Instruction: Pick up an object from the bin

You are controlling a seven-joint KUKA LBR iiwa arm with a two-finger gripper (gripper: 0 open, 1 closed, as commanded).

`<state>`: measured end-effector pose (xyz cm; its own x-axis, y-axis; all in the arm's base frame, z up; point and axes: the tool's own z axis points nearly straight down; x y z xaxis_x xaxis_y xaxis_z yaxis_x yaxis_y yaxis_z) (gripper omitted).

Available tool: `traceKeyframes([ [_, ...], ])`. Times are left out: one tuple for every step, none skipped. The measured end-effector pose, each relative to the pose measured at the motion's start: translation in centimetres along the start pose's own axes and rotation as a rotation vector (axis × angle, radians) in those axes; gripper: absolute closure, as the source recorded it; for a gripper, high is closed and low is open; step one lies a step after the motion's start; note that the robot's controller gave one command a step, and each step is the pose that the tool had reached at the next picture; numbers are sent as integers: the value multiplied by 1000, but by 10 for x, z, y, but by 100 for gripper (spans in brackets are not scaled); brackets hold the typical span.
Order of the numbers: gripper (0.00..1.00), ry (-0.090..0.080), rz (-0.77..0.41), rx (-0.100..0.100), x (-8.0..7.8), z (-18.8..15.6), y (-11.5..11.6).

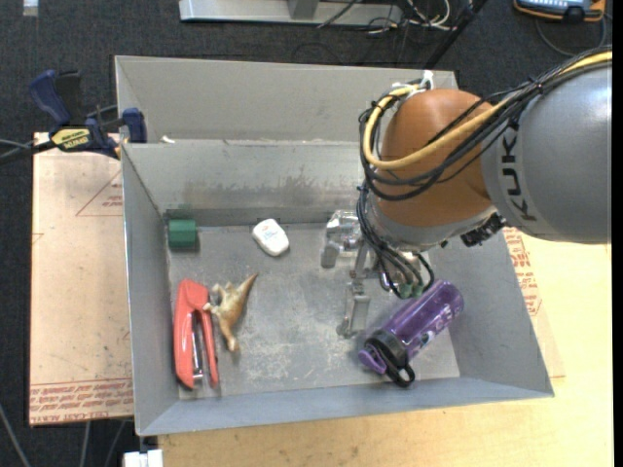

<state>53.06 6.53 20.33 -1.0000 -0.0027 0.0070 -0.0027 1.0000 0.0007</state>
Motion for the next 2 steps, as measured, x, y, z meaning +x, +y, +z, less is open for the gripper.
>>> traceKeyframes([
  [0,-7,2,-1,-1,-5,0],
  [0,-7,12,-2,26,19,-39],
])
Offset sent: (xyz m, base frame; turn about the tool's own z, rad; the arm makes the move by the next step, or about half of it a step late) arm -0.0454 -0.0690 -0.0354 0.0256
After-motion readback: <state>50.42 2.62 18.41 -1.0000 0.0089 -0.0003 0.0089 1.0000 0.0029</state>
